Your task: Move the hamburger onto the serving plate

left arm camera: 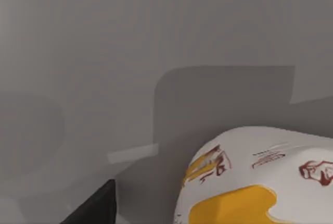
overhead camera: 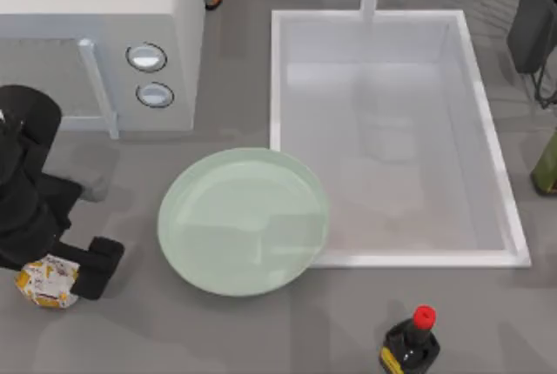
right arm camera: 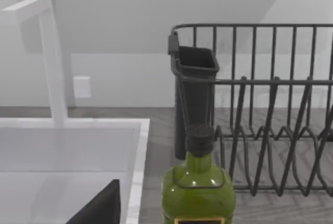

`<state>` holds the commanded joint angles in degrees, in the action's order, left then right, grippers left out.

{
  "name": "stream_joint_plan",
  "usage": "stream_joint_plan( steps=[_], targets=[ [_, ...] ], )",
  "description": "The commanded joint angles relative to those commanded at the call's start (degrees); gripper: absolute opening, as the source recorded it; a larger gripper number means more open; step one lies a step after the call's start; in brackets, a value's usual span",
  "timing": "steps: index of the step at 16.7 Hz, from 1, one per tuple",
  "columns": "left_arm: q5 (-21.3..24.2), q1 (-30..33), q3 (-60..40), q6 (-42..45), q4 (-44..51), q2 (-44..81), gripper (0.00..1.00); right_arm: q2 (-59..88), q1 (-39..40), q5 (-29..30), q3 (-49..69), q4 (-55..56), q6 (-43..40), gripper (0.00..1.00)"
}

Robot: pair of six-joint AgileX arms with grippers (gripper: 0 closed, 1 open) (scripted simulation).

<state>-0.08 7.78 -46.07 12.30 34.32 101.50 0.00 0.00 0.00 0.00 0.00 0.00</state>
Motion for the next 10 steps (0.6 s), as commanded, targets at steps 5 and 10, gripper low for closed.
stream_joint_plan(
  steps=[5,10],
  targets=[
    [0.0,0.0,0.0,0.0,0.0,0.0,0.00,0.0,0.0,0.0,0.0,0.0,0.0,1.00],
    [0.6,-0.1,-1.6,0.0,3.5,-3.9,0.00,0.0,0.0,0.0,0.0,0.0,0.0,1.00]
  ],
)
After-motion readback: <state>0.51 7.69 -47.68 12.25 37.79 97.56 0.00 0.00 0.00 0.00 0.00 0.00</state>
